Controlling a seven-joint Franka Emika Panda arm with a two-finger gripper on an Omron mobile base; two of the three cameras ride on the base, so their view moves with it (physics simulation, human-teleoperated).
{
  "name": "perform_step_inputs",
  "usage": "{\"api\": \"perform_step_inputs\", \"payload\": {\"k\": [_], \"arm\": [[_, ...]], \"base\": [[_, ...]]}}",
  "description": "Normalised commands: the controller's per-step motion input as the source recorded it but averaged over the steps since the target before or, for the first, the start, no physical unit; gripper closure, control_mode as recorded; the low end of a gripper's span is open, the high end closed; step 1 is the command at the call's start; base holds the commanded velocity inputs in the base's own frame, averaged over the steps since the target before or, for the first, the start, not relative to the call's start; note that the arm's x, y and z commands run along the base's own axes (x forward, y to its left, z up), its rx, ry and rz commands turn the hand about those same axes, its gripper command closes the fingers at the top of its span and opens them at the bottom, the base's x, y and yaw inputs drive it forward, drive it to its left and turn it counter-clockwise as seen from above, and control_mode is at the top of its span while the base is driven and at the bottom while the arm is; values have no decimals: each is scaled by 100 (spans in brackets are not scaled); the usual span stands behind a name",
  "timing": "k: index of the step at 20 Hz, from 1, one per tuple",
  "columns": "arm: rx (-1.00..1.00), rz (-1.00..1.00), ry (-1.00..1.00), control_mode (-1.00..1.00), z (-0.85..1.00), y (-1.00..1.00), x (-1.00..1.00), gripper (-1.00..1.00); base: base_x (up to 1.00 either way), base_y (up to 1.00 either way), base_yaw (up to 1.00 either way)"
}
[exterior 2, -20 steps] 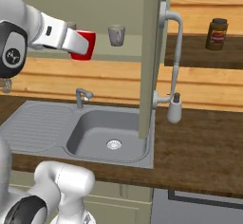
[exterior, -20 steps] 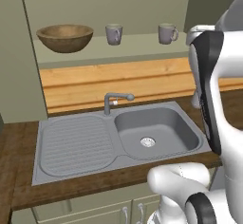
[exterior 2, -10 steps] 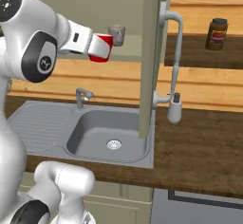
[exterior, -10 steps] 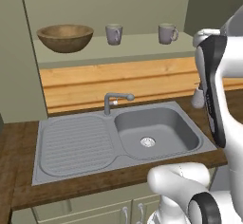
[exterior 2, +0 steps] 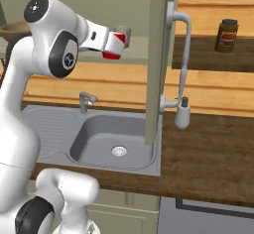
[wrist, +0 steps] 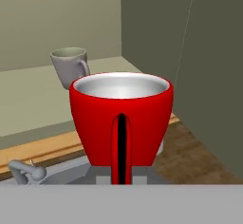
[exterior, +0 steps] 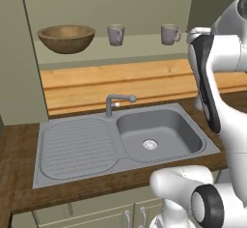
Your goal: Gather all objects into one cabinet and sort the glasses and bowls to opposite sides.
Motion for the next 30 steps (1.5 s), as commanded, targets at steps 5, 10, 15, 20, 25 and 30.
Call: {"api": "perform_step_inputs", "payload": {"k": [5, 10, 15, 20, 25, 30], "arm": [[0, 3, 0, -100, -2, -1, 58, 100], [0, 10, 0, -100, -23, -9, 36, 100], [0, 8, 0, -100, -14, -27, 27, 100], [0, 2, 0, -100, -2, -19, 28, 100], [0, 0, 0, -100, 0, -3, 38, 100], [0, 0, 0, -100, 0, 0, 41, 100]], "base": [[0, 0, 0], [0, 0, 0], [0, 0, 0], [0, 0, 0], [0, 0, 0], [0, 0, 0]]}}
